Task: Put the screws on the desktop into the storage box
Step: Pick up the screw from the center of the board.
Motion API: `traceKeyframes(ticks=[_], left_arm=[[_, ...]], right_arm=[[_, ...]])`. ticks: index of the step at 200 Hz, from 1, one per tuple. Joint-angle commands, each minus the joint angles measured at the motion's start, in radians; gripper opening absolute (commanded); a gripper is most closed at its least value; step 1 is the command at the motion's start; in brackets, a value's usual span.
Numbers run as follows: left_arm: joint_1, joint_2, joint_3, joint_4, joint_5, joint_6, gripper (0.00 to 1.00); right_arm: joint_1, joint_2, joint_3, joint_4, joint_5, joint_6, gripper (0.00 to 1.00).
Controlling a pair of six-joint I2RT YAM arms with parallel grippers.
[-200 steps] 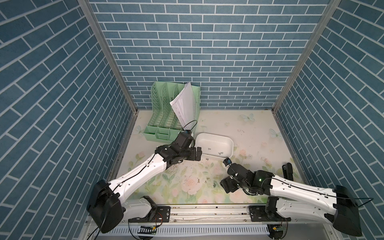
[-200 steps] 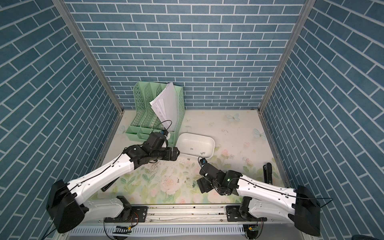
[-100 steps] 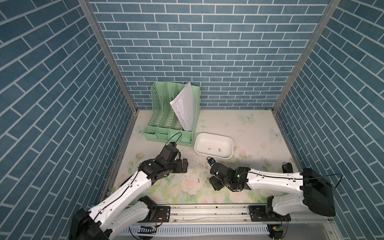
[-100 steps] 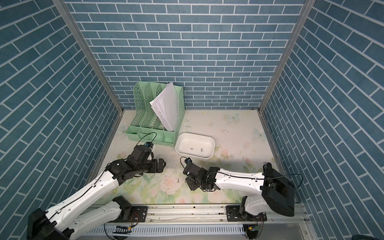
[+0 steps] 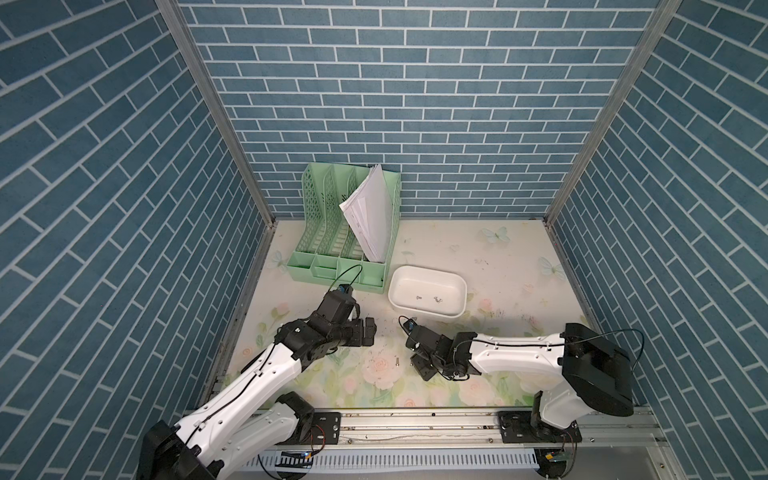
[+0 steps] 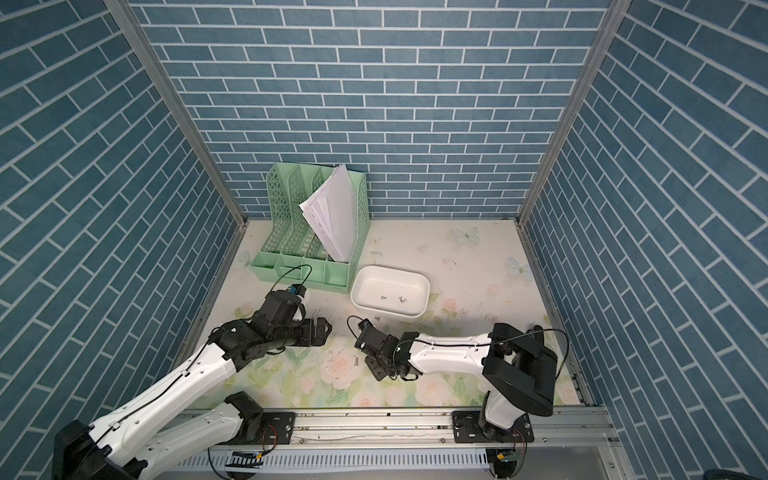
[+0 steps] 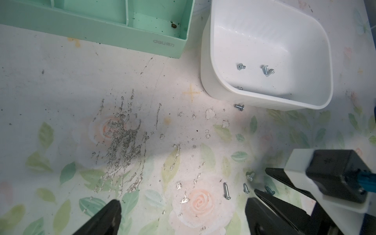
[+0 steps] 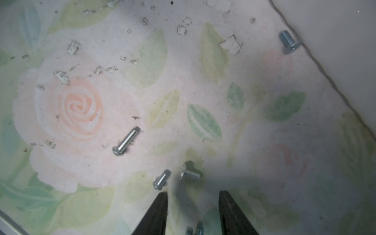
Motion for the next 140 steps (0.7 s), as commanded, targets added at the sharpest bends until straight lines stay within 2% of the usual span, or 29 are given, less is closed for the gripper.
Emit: traceKeyframes(ticks=[1, 82, 140], left_arm=[[0.008, -0.001, -0.015, 0.01, 0.007, 0.013, 1.0], [0.006, 0.004, -0.015, 0.013, 0.006, 0.013, 1.0], [0.007, 0.002, -0.017, 0.015, 0.002, 0.011, 1.0]], right_arm=[[-0.001, 0.027, 0.023, -0.004, 0.017, -0.043, 0.44], [-0.033, 0.083, 0.042, 0.032, -0.001, -0.078, 0.4], [-0.05, 0.107, 0.041, 0.052, -0.018, -0.088, 0.33]])
